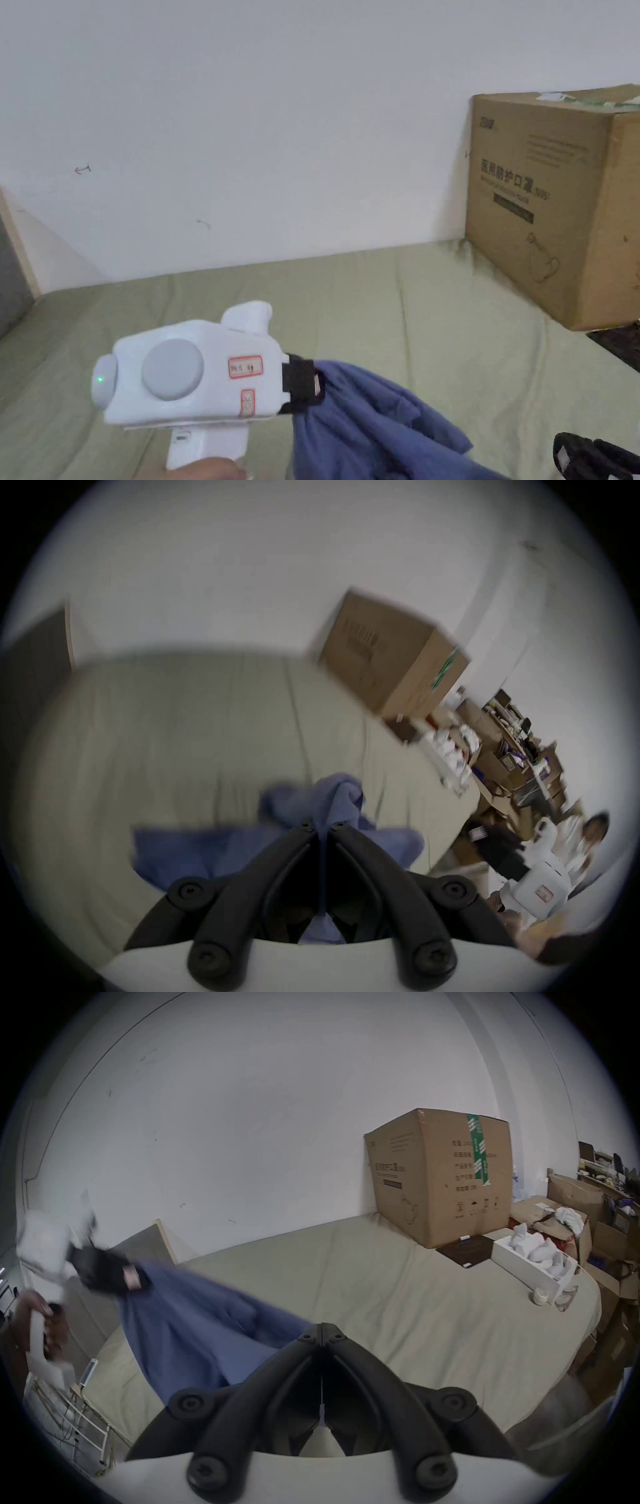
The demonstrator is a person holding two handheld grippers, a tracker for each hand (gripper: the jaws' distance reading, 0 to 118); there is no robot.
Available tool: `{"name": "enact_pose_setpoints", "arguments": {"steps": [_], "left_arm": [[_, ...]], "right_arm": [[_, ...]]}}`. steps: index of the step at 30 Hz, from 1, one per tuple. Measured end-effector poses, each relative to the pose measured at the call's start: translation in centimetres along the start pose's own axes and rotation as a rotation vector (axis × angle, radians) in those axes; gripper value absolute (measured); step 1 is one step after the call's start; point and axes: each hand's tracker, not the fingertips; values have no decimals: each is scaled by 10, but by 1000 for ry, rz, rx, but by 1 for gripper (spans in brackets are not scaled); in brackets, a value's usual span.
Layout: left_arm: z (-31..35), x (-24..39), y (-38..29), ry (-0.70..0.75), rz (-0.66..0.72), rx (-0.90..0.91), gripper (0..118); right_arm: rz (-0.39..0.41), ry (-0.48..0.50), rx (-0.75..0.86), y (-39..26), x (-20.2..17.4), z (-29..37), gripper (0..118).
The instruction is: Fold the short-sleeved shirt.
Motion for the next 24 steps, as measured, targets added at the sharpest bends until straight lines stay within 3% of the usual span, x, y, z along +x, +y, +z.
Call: {"name": "enact_pose_setpoints", "arguments": {"steps": [3,5,6,7,8,9,11,13,17,19,21,23,24], "left_arm": [[-73,-34,-39,14,175,-213,0],[-94,-51,-62,72,244,-242,3],[-97,-56,-72,99,295,-245,18],[-100,-61,-77,101,334,-247,55],[-99,-68,-81,110,381,-244,104],[-99,-74,-82,117,402,-260,109],[-85,-83,-77,44,417,-218,105],[-62,-89,-66,60,391,-210,105],[16,-83,-41,108,278,52,103],[60,-70,-48,122,201,258,91],[103,-55,-74,173,71,522,72],[126,-42,-106,271,-30,679,67],[134,-35,-122,338,-83,732,46]], "right_arm": [[-29,-30,-30,-15,11,-5,0],[-60,-22,-57,-23,16,-7,0],[-65,-19,-67,-26,18,-8,0],[-65,-20,-75,-28,18,-8,0],[-60,-20,-84,-30,17,-9,0],[-50,-19,-94,-31,15,-10,0],[-25,-13,-108,-32,11,-12,0],[-2,-5,-114,-30,5,-15,0],[16,20,-77,-21,-13,-9,0],[18,38,-33,-17,-22,-2,0],[29,68,26,-13,-33,5,0],[59,84,81,-12,-44,12,0],[84,80,115,-11,-51,17,0]]}}
